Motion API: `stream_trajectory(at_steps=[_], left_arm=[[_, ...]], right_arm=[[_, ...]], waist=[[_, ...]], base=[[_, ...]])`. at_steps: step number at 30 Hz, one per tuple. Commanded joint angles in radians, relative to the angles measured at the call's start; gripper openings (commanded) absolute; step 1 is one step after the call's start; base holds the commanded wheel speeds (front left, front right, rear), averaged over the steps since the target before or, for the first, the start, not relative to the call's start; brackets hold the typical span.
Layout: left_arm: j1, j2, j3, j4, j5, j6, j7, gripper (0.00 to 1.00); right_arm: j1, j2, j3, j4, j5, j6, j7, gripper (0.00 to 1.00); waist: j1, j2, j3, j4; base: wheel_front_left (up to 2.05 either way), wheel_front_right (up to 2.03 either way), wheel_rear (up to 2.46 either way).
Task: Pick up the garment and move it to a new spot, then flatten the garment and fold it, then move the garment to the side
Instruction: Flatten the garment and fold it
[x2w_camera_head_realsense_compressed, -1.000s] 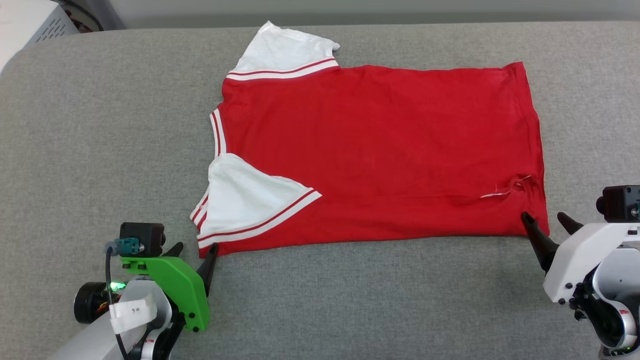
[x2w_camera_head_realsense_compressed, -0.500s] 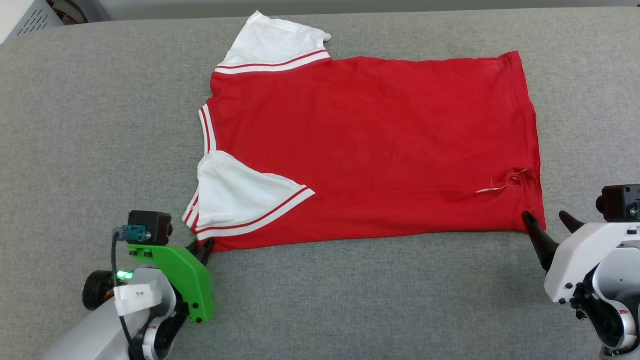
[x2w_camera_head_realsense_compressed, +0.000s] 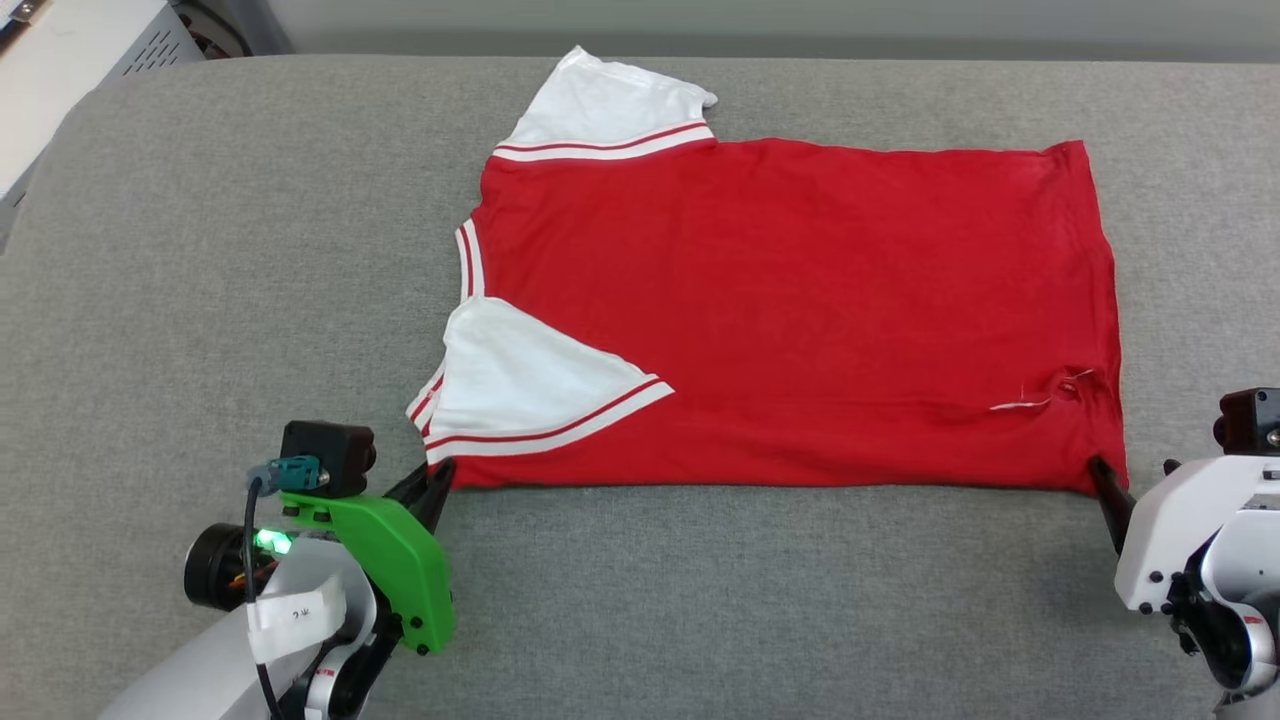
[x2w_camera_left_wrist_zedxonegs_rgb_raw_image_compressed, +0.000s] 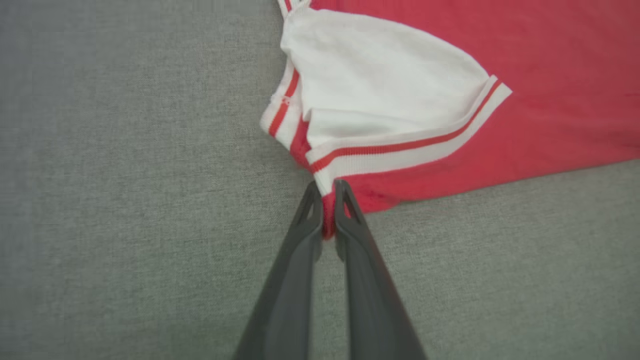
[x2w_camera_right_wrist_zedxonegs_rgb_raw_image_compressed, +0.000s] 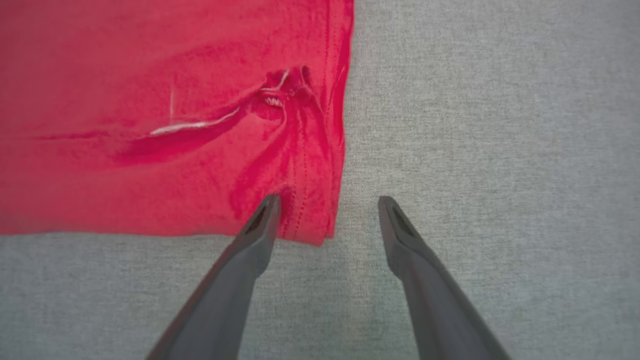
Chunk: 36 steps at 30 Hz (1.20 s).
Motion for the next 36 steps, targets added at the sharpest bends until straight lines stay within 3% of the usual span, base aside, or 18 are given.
stream_trajectory(at_steps=[1, 5, 9, 10, 11, 12, 13, 27, 36], left_arm=[[-0.001, 0.012, 0.002, -0.024, 0.019, 0.014, -0.003, 0.00], [-0.011, 0.037, 0.002, -0.135, 0.043, 0.056, 0.016, 0.00], [-0.010, 0.045, 0.001, -0.163, 0.050, 0.070, 0.020, 0.00], [-0.009, 0.046, 0.002, -0.167, 0.050, 0.072, 0.020, 0.00], [-0.009, 0.047, 0.003, -0.169, 0.050, 0.073, 0.020, 0.00], [-0.009, 0.049, 0.004, -0.169, 0.049, 0.075, 0.021, 0.00], [-0.008, 0.050, 0.004, -0.168, 0.048, 0.075, 0.022, 0.00], [0.040, 0.050, -0.008, -0.085, 0.008, 0.059, 0.030, 0.00], [0.130, 0.068, -0.047, -0.078, -0.027, 0.053, 0.056, 0.00]], right_arm=[[-0.022, 0.009, -0.007, 0.015, -0.015, -0.001, -0.003, 1.00], [-0.049, 0.025, -0.026, 0.095, -0.053, -0.001, 0.003, 1.00], [-0.061, 0.036, -0.026, 0.149, -0.067, -0.001, 0.002, 1.00], [-0.063, 0.039, -0.028, 0.163, -0.069, -0.001, 0.006, 0.87], [-0.063, 0.041, -0.029, 0.172, -0.070, -0.001, 0.009, 0.44], [-0.065, 0.043, -0.030, 0.183, -0.068, -0.001, 0.013, 0.16], [-0.067, 0.045, -0.031, 0.190, -0.066, -0.001, 0.015, 0.00], [-0.060, 0.002, -0.048, 0.181, -0.029, -0.001, 0.011, 0.00], [0.051, -0.060, -0.031, 0.070, 0.050, -0.001, 0.097, 0.00]], waist=[[0.0000, 0.0120, 0.003, 0.013], [0.0000, 0.0120, 0.016, 0.026], [0.0000, 0.0120, 0.026, 0.027], [0.0000, 0.0120, 0.029, 0.027], [0.0000, 0.0120, 0.031, 0.027], [0.0000, 0.0120, 0.033, 0.026], [0.0000, 0.0120, 0.035, 0.026], [0.0000, 0.0120, -0.044, 0.011], [0.0000, 0.0120, -0.123, 0.003]], base=[[0.00, 0.00, 0.00], [0.00, 0.00, 0.00], [0.00, 0.00, 0.00], [0.00, 0.00, 0.00], [0.00, 0.00, 0.00], [0.00, 0.00, 0.00], [0.00, 0.00, 0.00], [0.00, 0.00, 0.00], [0.00, 0.00, 0.00]])
